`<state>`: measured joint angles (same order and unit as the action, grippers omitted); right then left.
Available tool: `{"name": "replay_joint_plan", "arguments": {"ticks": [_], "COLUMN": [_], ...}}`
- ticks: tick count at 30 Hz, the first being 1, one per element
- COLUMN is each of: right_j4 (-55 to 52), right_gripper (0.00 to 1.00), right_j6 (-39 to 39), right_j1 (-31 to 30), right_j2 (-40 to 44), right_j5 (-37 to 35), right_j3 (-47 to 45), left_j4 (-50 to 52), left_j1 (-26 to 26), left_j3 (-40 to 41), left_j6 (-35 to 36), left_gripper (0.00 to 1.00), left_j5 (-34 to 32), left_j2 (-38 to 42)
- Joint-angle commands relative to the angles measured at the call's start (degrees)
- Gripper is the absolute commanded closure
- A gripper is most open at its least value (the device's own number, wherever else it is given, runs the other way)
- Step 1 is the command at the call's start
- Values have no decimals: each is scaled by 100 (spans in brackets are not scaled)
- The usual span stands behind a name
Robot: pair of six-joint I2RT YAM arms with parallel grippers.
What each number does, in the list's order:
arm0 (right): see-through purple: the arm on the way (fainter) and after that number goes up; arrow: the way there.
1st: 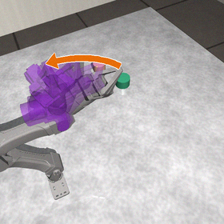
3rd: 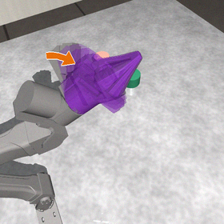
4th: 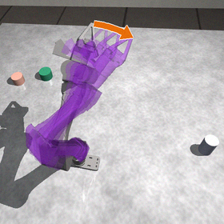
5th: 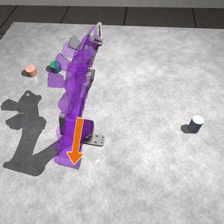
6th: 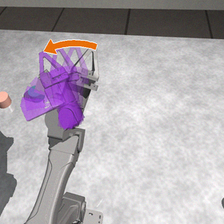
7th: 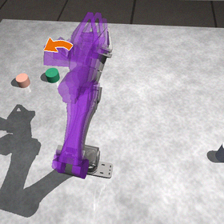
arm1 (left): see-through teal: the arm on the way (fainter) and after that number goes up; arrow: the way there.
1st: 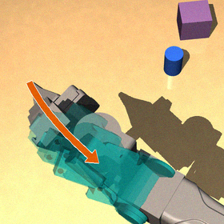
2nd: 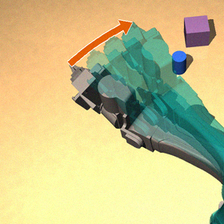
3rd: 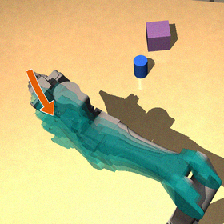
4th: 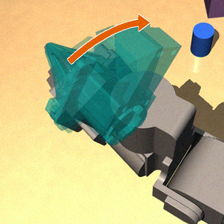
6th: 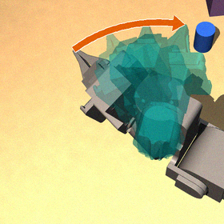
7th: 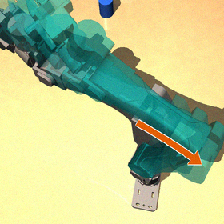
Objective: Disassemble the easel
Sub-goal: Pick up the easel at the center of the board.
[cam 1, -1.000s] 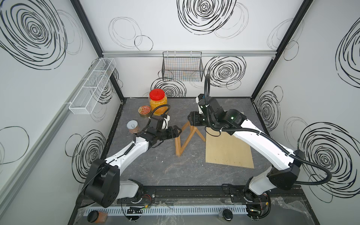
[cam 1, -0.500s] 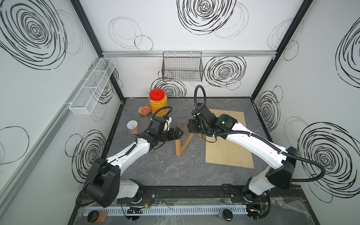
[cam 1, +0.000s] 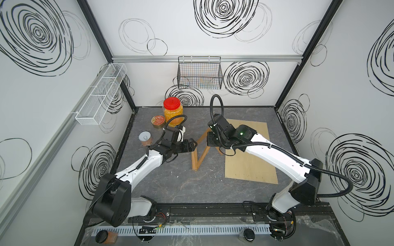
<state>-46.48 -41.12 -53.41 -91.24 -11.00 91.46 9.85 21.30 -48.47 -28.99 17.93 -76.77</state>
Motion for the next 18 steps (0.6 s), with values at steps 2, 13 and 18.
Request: {"name": "replay_joint_plan", "arguments": {"ticks": [2, 13, 18], "right_j4": [-44, 390, 753], "right_gripper": [76, 100, 100], "right_j6": [-57, -158, -150], "right_j1": [30, 536, 840], "right_j2": [-8, 307, 651], "right_j5": [37, 871, 1377], "right_j3": [-164, -456, -697], "left_j4": [24, -533, -494], "left_j1": [-23, 353, 441], "left_j3": [-336, -401, -514], "left_j6": [415, 1754, 2330], "left_gripper": [13, 11, 10], "left_j5": [-285, -717, -926], "left_j2": [64, 222, 450]}}
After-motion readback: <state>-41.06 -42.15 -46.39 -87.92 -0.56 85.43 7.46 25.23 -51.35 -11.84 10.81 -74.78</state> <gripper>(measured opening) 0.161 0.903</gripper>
